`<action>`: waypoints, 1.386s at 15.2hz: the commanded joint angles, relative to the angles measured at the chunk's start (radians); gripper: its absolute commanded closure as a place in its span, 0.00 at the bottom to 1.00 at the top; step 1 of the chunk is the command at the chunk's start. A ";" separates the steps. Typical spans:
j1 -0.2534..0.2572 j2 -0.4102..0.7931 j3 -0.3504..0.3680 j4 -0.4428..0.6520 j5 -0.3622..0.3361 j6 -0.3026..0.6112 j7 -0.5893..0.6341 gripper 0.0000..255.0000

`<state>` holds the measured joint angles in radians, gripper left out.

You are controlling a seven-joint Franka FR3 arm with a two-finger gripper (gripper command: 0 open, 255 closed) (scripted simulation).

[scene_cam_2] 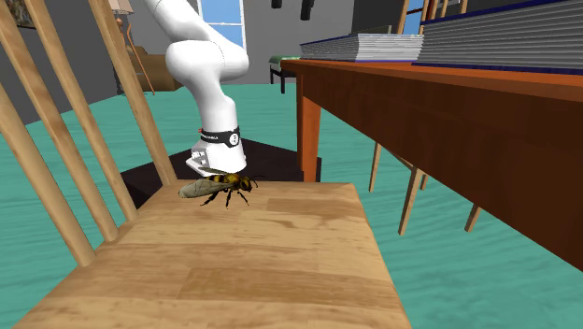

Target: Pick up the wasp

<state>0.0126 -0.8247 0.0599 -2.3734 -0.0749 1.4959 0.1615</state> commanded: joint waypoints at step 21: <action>-0.246 -0.078 -0.364 -0.574 -0.347 0.645 -0.193 0.00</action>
<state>-0.2126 -0.9278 -0.2762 -2.9278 -0.3932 2.0854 -0.0199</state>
